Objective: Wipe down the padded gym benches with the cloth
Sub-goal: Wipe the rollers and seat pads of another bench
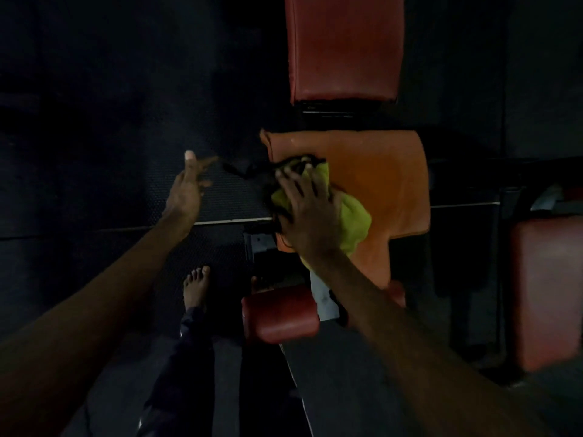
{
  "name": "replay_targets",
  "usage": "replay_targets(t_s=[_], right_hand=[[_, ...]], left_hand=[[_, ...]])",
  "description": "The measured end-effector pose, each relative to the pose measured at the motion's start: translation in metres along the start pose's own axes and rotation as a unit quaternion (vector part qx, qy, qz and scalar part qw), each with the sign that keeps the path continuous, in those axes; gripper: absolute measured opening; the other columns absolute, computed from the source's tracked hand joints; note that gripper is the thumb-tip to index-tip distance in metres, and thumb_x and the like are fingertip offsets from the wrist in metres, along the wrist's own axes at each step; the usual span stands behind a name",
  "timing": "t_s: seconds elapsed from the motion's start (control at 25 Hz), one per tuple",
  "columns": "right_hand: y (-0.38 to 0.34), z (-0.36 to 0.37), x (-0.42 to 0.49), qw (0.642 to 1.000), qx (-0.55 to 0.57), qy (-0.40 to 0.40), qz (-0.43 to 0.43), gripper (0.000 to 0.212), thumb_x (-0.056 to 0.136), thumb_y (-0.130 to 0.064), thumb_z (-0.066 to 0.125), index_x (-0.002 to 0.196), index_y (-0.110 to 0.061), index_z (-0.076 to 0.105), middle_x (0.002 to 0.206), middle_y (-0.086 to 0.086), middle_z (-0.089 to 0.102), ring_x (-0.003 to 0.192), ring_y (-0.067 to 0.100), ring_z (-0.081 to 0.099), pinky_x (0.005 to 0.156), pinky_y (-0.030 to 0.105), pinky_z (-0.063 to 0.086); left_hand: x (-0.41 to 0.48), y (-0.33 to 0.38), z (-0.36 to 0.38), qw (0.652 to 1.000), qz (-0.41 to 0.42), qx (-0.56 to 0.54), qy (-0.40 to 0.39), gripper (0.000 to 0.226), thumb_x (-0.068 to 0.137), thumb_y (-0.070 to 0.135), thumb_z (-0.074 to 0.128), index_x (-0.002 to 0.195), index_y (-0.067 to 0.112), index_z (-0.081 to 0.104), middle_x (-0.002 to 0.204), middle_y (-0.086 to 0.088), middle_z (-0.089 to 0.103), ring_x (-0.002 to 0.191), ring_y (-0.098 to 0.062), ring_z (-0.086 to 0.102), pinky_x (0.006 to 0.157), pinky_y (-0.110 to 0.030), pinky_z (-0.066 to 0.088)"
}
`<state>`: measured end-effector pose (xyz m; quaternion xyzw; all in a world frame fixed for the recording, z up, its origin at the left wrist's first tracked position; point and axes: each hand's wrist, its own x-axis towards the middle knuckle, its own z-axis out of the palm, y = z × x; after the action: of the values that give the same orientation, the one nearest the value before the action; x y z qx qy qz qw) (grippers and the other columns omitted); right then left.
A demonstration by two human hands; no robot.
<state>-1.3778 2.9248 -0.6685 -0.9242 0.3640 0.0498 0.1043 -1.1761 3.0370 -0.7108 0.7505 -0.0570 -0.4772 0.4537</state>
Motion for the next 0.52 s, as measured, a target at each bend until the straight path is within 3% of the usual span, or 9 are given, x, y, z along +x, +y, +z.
replay_targets(t_s=[0.08,0.32,0.52], right_hand=[[0.000,0.008,-0.027,0.999,-0.015,0.000,-0.033,0.074,0.080,-0.042,0.075,0.148,-0.028,0.049,0.151,-0.005,0.049,0.148,0.027,0.029,0.100,0.055,0.038],[-0.021,0.016,0.012,0.999,-0.022,0.011,-0.026,0.063,0.078,-0.042,0.076,0.137,-0.026,0.060,0.145,-0.006,0.054,0.148,0.027,0.030,0.107,0.053,0.029],[0.021,0.016,-0.041,0.990,-0.044,0.013,-0.136,0.070,0.076,-0.047,0.079,0.140,-0.031,0.057,0.149,-0.008,0.052,0.148,0.024,0.031,0.109,0.050,0.024]], left_hand=[[-0.002,0.002,-0.007,1.000,0.001,0.006,0.000,0.062,0.106,0.054,0.008,0.133,0.033,0.060,0.144,-0.001,0.052,0.118,-0.022,0.055,0.106,-0.044,0.039],[0.002,0.005,-0.004,0.999,0.041,0.016,-0.019,0.050,0.107,0.051,0.023,0.131,0.032,0.062,0.143,0.001,0.056,0.118,-0.020,0.056,0.097,-0.036,0.041],[-0.001,0.017,0.018,0.984,0.122,0.088,-0.099,0.039,0.103,0.049,0.047,0.141,0.041,0.054,0.148,0.014,0.050,0.135,-0.003,0.045,0.112,-0.025,0.035]])
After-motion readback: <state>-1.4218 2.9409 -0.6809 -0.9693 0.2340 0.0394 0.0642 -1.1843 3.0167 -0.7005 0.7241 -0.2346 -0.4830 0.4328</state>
